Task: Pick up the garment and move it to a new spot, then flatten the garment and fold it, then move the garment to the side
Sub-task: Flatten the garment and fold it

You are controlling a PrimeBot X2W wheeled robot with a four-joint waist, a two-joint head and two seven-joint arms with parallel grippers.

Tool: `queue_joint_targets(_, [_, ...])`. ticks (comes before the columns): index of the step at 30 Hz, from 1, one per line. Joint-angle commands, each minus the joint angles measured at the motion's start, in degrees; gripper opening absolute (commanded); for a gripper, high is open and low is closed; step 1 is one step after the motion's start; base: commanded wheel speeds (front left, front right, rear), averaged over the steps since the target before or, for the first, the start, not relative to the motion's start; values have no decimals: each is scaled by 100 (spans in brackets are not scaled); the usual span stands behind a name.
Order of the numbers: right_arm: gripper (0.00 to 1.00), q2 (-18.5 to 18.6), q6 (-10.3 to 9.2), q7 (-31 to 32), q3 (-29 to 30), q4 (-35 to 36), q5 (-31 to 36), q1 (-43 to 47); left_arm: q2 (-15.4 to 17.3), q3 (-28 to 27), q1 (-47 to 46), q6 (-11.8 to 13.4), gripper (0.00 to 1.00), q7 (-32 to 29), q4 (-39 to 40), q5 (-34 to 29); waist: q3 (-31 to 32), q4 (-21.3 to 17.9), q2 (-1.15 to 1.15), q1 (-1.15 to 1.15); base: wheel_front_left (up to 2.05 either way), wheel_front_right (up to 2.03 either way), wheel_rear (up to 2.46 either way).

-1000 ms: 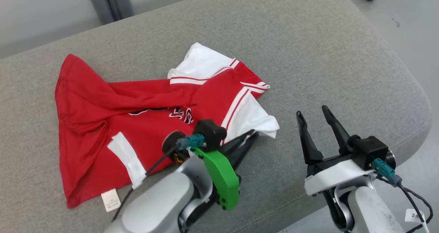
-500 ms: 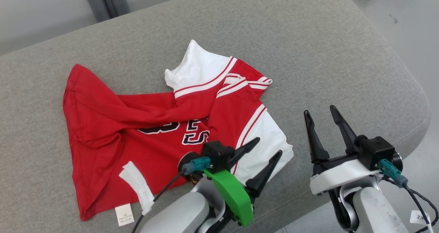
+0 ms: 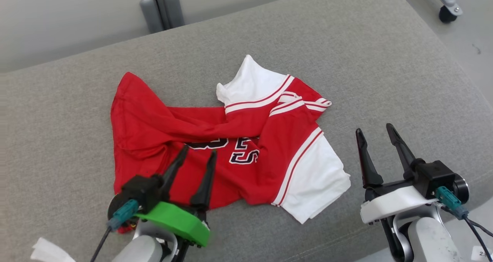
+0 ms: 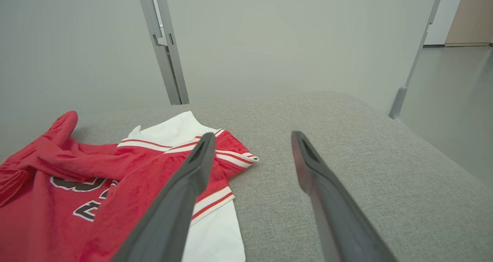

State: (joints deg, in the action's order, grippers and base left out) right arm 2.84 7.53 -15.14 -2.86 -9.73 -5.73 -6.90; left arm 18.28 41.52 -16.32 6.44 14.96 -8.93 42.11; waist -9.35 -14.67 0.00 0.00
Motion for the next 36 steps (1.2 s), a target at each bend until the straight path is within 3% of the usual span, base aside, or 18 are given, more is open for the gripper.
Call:
queue_joint_targets(1, [100,9,-8,-1,46,50,82,124,21,-248,222,82,100,25,144,-132,266,299,0,0,0,0,0])
queue_joint_targets(6, [100,10,-8,-1,174,178,225,248,-135,-1292,1065,316,100,25,515,-633,532,640,0,0,0,0,0])
queue_joint_targets(9, [100,10,-8,-1,245,207,286,332,-296,-1889,1525,254,100,26,653,-957,685,824,0,0,0,0,0])
queue_joint_targets(15, [100,12,-8,-1,245,163,350,474,-628,-2817,2301,-139,100,26,787,-1707,864,1116,0,0,0,0,0])
queue_joint_targets(19, [100,10,-8,-1,272,74,355,585,-888,-3411,2623,-543,100,26,725,-2168,951,1267,0,0,0,0,0])
queue_joint_targets(20, [100,11,-8,-1,249,4,373,631,-1009,-3629,2718,-740,100,26,669,-2402,978,1301,0,0,0,0,0])
queue_joint_targets(26, [100,11,-8,-1,232,-128,318,717,-1292,-4064,2883,-1088,100,26,557,-2931,1026,1313,0,0,0,0,0])
queue_joint_targets(36, [100,11,-8,-1,221,-227,300,705,-1480,-4416,2995,-1297,100,27,518,-3193,1033,1277,0,0,0,0,0])
